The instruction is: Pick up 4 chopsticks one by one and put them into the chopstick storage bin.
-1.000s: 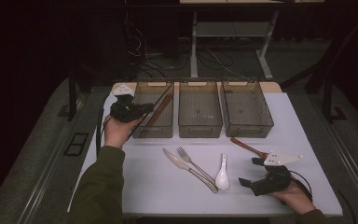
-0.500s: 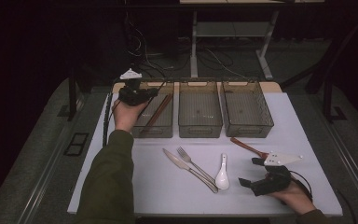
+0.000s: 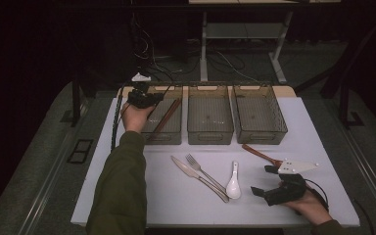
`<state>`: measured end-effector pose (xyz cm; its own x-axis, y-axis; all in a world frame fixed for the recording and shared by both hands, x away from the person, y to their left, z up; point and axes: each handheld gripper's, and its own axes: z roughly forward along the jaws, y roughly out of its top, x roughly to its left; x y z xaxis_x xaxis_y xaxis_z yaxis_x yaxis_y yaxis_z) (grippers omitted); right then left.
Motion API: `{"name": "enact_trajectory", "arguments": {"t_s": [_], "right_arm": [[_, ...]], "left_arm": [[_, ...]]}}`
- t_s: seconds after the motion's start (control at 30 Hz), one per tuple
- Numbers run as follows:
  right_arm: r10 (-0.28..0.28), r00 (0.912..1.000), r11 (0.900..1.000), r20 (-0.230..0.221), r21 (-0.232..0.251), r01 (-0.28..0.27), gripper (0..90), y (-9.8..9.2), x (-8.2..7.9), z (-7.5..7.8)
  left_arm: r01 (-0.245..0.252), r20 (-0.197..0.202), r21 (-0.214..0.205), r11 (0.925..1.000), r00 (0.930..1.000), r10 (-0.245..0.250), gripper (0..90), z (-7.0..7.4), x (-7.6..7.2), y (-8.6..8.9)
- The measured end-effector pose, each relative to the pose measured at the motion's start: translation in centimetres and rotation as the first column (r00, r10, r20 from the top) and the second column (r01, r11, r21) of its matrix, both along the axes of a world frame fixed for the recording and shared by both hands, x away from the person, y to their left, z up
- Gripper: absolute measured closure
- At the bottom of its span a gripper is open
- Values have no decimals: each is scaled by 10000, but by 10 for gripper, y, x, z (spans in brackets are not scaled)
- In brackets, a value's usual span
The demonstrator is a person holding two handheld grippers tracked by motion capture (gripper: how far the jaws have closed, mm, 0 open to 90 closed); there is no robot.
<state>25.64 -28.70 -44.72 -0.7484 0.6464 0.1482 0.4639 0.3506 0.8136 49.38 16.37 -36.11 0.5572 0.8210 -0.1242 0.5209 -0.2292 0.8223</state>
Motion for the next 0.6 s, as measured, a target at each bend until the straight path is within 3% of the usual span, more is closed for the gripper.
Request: {"name": "enact_trajectory", "arguments": {"t_s": [0.33, 0.53, 0.6], "right_arm": [[-7, 10000, 10000, 21, 6, 7, 29, 0, 0, 0], [4, 10000, 10000, 12, -4, -4, 29, 0, -1, 0], [6, 10000, 10000, 7, -7, -6, 29, 0, -1, 0]], "left_arm": [[-5, -627, 802, 9968, 9980, 55, 850, -14, 5, -6], [-177, -863, 1009, 9947, 9959, 264, 845, -18, 6, -6], [-293, -939, 1087, 9936, 9948, 396, 791, -19, 7, -6]]}}
